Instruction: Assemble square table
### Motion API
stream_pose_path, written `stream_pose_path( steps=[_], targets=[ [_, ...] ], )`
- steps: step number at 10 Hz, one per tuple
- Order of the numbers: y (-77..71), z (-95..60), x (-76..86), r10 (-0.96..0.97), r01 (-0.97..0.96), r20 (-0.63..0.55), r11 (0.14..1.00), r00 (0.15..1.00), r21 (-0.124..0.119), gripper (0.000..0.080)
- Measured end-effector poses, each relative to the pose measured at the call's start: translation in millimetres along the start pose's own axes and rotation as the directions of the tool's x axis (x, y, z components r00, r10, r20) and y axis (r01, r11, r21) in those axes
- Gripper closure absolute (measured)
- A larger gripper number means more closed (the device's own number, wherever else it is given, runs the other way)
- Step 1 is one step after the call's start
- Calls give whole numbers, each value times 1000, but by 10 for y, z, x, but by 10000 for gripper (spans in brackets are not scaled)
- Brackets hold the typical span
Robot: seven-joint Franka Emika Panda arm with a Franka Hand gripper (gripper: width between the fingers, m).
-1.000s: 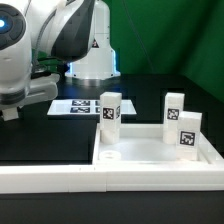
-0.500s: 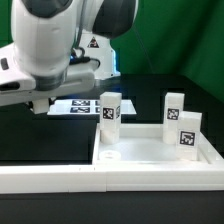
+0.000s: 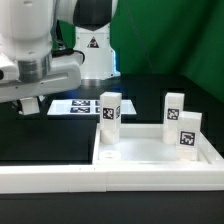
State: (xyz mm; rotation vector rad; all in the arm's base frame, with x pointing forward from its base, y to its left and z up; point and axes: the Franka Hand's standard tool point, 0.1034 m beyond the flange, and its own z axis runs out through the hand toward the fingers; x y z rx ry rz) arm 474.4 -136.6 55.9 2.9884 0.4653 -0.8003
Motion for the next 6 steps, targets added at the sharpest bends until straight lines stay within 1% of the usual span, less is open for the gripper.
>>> stream_pose_path(
  steps=[1, 2, 3, 4, 5, 6],
  targets=[
    [-132, -421, 167, 1, -2, -58, 1000, 998, -19, 509],
    [-147, -779, 278, -10, 7, -89, 999, 996, -43, 509],
    [-113, -1000, 377, -25, 14, -148, 997, 989, -73, 509],
    [-85, -948, 409, -25, 6, -231, 997, 973, -83, 509],
    [-78, -909, 359, -26, 3, -267, 996, 963, -86, 509],
    [-41, -949, 380, -32, 0, -326, 995, 945, -100, 509]
  ],
)
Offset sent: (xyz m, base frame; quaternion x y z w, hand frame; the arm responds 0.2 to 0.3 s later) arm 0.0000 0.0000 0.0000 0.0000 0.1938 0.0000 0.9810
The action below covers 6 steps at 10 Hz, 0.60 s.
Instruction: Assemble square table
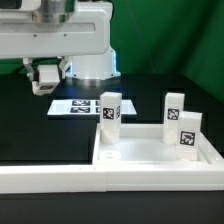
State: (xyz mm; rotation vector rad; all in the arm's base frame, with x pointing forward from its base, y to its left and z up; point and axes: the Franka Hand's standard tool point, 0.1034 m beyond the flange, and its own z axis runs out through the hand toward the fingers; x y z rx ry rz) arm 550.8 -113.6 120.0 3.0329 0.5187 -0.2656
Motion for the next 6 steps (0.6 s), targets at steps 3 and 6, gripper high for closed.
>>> stream_pose_path(
  steps=[3, 6],
  targets=[
    [-120, -202, 396, 131, -124, -124, 990, 984, 62, 509],
    [-263, -747, 1226, 359, -331, -306, 933, 882, 141, 509]
  ],
)
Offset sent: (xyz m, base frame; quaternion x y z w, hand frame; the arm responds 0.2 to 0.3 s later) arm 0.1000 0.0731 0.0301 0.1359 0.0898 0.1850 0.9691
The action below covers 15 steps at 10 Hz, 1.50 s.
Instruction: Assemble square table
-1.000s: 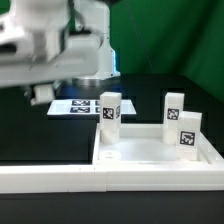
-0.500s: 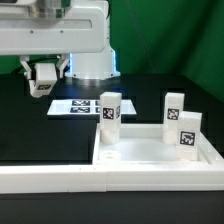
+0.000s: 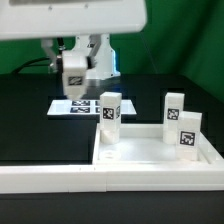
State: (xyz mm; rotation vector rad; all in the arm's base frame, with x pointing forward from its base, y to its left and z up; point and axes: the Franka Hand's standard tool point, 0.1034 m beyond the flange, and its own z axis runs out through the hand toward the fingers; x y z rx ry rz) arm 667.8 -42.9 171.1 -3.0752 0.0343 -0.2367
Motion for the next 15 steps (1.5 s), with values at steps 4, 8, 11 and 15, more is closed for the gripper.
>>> stream_pose_path(
  steps=[4, 8, 11, 15],
  targets=[
    [-2, -50, 170, -20, 9, -206, 998, 978, -56, 509],
    [-69, 212, -11, 31, -37, -243, 999, 969, -23, 509],
    [-688, 391, -4, 169, -163, -253, 986, 953, 47, 509],
    [-548, 393, -2, 150, -152, -318, 988, 936, 17, 509]
  ],
)
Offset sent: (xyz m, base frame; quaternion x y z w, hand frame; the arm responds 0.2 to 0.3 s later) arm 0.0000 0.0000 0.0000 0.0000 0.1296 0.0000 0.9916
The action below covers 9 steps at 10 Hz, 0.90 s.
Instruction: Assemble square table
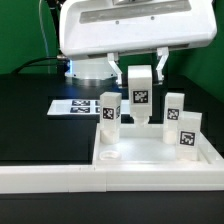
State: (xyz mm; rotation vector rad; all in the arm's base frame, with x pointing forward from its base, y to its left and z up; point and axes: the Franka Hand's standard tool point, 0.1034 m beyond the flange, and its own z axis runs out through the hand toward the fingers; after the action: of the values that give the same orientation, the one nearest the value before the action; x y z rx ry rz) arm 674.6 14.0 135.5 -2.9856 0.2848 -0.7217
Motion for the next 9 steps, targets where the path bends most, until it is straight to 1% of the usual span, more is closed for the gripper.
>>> stream_pose_path(
  steps=[1, 2, 4, 5, 7, 9],
  targets=[
    [35, 8, -72, 7, -7, -34, 1000, 999, -14, 509],
    [43, 5, -85, 7, -7, -51, 1000, 999, -18, 509],
    [164, 18, -33, 11, -15, -96, 999, 995, -36, 509],
    [173, 30, -45, 12, -15, -94, 999, 995, -37, 509],
    [211, 88, -70, 8, -13, -112, 999, 994, -48, 509],
    [238, 117, -91, 9, -15, -110, 999, 994, -52, 509]
  ],
)
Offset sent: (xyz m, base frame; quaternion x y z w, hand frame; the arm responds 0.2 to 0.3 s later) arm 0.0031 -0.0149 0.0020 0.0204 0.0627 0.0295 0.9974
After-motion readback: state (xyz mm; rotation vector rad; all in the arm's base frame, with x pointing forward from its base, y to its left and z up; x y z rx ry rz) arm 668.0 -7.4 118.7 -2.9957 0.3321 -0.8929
